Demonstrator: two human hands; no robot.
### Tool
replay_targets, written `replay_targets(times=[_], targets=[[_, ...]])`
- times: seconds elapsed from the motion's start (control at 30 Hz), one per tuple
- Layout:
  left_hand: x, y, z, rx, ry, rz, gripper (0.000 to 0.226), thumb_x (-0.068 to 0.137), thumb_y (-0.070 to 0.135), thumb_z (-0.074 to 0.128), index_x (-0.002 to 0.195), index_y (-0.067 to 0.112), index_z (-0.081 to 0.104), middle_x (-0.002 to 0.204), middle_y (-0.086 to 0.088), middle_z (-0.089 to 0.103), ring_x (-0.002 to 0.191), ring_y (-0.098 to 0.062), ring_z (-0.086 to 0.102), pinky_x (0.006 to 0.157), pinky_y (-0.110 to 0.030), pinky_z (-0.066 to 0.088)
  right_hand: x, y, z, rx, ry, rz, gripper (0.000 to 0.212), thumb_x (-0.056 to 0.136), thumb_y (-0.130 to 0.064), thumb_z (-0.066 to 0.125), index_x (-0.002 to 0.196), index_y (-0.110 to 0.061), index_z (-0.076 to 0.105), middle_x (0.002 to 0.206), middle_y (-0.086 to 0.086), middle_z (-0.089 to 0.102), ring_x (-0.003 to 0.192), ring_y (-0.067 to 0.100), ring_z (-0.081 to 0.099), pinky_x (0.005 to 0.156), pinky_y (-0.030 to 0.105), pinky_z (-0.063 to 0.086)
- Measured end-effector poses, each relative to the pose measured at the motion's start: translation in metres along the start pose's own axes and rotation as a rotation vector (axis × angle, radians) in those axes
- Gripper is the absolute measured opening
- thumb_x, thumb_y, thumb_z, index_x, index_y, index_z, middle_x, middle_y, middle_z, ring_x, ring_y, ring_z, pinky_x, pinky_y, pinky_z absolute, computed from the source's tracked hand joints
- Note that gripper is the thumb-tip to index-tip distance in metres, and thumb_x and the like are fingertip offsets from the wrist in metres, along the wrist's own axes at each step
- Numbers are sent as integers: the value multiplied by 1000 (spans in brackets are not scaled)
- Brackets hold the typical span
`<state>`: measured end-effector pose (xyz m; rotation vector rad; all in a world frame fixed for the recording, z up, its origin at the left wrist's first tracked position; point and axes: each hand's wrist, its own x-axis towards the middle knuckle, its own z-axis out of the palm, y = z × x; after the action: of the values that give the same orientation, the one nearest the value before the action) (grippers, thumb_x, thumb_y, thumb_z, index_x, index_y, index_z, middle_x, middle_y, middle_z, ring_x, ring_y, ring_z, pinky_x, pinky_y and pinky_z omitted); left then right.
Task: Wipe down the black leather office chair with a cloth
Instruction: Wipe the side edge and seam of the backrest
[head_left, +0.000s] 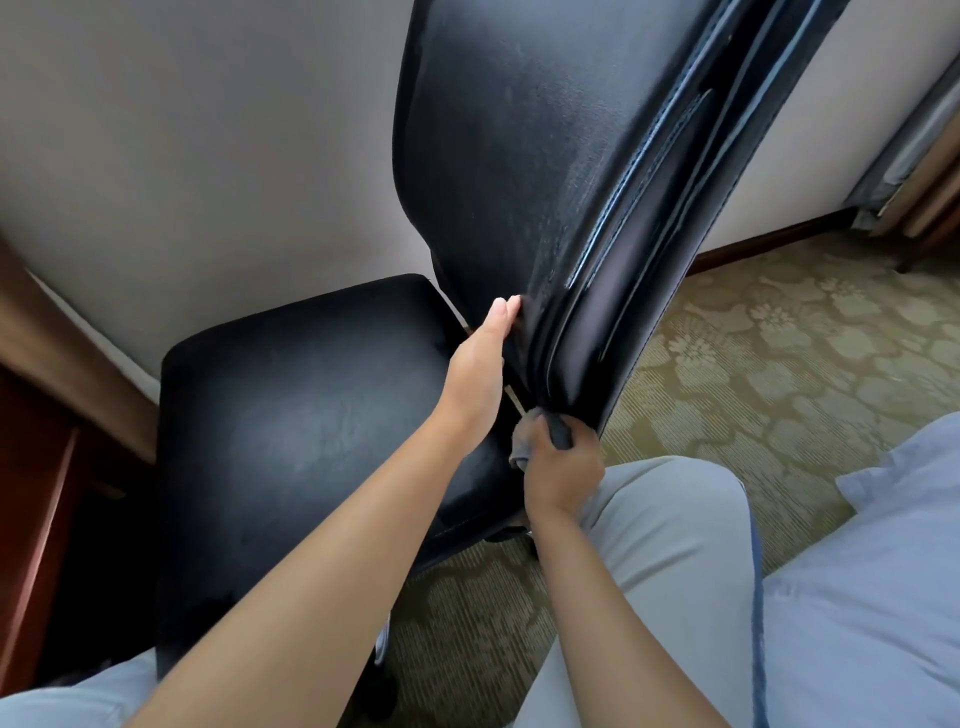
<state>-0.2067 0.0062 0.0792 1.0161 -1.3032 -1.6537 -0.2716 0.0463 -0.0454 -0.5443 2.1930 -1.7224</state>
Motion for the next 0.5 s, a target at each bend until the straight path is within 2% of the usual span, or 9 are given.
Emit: replay_targets(times=[0.1,0.17,0.3,0.4,0.5], targets=[[3,-5,1,3,91,49,41,103,28,32,138,15,49,140,8,50,128,0,44,112,-25,32,-12,-20,-3,55,24,-202,12,80,-10,70,90,-3,70,90,7,65,86,16,58,73,3,36],[4,-9,0,53,152,116,36,100,19,42,134,15,53,135,8,55,125,-1,47,109,-24,35,-12,-33,-7,93,62,-358,13,79,-14,68,87,-3,69,85,5,64,79,7,55,73,0,36],[5,-15,-3,87,126,168,40,96,16,51,136,21,50,137,8,52,125,-3,47,108,-28,38,-2,-49,-14,107,80,-574,15,80,-13,68,90,-2,68,87,0,61,83,0,52,80,3,38],[5,-17,-3,130,110,195,45,92,19,59,136,22,49,134,11,52,122,0,47,107,-30,40,1,-41,-10,95,43,-560,20,80,-18,69,93,-3,68,91,4,63,87,6,56,81,11,43],[3,-18,2,212,113,227,52,87,17,67,136,19,48,127,15,52,111,13,47,96,-15,39,2,-30,-4,64,-3,-466,31,80,-32,61,96,-6,68,97,4,63,90,13,59,81,23,48]])
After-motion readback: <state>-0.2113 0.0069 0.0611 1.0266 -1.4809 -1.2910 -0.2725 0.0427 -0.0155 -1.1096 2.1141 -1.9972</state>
